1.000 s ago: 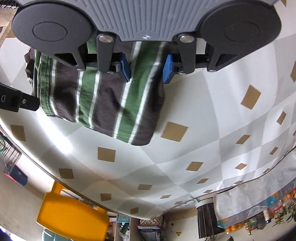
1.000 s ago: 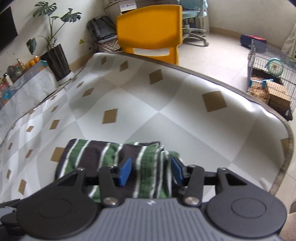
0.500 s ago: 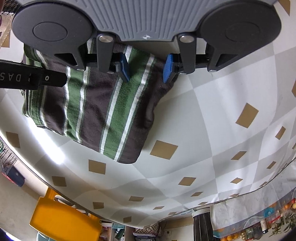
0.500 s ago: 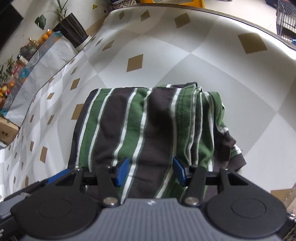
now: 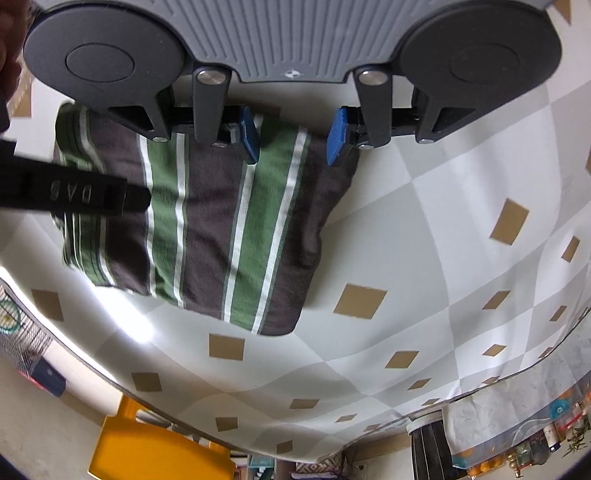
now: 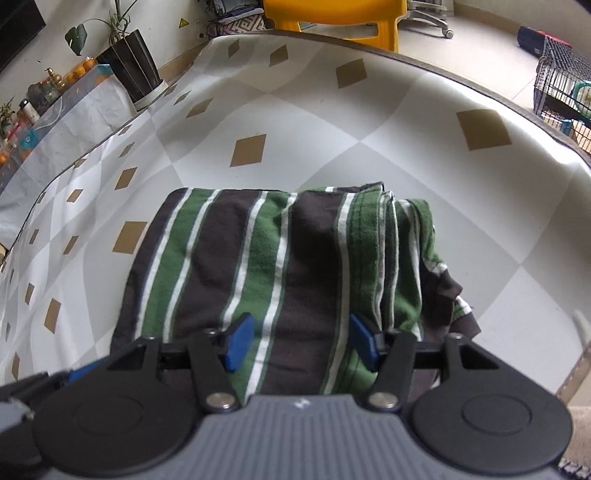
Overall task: Fold clothes
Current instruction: 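Lower the folded striped shirt onto the mat with both grippers, then open both grippers and release the folded striped shirt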
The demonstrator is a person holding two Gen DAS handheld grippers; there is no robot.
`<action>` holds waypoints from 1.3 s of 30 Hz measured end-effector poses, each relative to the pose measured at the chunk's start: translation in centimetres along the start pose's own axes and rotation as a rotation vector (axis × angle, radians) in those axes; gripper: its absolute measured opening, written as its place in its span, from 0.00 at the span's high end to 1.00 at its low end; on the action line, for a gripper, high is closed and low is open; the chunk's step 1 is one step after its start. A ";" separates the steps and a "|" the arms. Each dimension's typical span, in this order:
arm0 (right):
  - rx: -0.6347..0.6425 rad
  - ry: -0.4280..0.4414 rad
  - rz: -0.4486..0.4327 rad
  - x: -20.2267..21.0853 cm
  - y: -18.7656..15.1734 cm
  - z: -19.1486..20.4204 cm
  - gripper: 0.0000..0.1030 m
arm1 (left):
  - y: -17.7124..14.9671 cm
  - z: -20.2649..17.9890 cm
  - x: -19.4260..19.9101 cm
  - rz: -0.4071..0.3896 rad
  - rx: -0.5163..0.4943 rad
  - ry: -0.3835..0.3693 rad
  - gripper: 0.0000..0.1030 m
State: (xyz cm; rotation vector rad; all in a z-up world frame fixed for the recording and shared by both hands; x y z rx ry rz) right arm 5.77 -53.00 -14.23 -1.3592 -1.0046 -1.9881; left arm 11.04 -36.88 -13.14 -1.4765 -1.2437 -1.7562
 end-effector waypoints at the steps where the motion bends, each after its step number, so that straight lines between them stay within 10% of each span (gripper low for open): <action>1: -0.005 -0.004 0.013 0.2 -0.2 0.1 0.40 | -0.3 0.3 0.3 0.008 0.004 -0.001 0.62; 29: -0.179 -0.131 0.121 9.5 -6.0 1.7 0.25 | -6.4 1.8 15.0 -0.066 -0.062 0.006 0.36; 39: -0.059 -0.145 0.072 13.9 -8.0 4.0 0.25 | -9.0 3.0 17.7 -0.074 -0.063 0.017 0.36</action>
Point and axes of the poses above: each gripper's, at about its wrist camera, not at the fingertips, and x roughly against the way its jaws point, z to its left, y to its top, the point moved 9 cm from there along -x, roughly the way its jaws point, and after that the axes turned 10 degrees about z, right-handed, at the moved point
